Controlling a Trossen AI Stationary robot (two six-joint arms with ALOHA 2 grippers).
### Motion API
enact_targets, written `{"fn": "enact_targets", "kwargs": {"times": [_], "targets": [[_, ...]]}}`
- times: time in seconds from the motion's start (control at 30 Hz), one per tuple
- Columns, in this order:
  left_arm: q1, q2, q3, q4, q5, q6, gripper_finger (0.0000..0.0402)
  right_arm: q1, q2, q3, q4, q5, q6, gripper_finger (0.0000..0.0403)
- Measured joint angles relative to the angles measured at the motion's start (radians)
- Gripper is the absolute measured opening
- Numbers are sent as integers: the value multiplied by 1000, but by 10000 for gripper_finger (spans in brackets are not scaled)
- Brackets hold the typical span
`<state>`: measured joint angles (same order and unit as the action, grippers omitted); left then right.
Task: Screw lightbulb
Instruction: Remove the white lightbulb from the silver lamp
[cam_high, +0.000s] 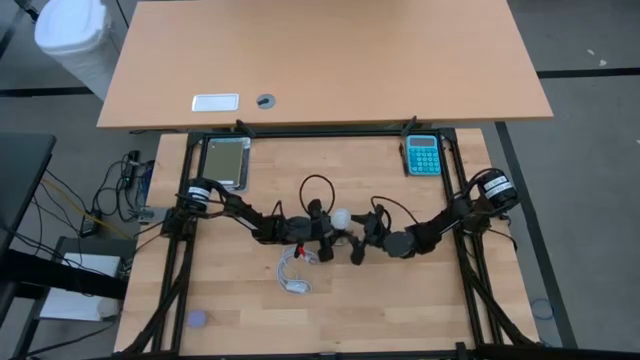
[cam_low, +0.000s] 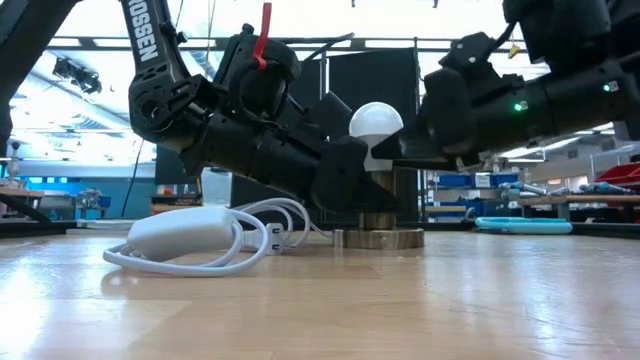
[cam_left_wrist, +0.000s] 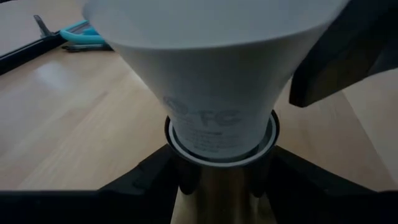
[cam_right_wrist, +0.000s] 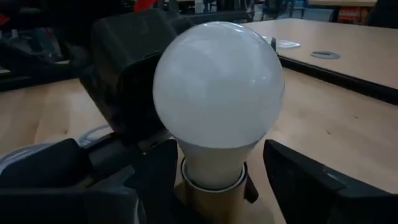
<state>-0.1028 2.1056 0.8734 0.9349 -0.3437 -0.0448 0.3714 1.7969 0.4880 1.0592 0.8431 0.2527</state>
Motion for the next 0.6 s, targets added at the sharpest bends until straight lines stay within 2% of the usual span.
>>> {"fn": "enact_targets", "kwargs": {"times": [0.3,0.6], "targets": [[1,0,0,8,-8,-12,211,-45,0,1,-8,-46,31,233],[1,0,0,11,-8,-11,211,-105,1,1,16,-144,-36,232]]}}
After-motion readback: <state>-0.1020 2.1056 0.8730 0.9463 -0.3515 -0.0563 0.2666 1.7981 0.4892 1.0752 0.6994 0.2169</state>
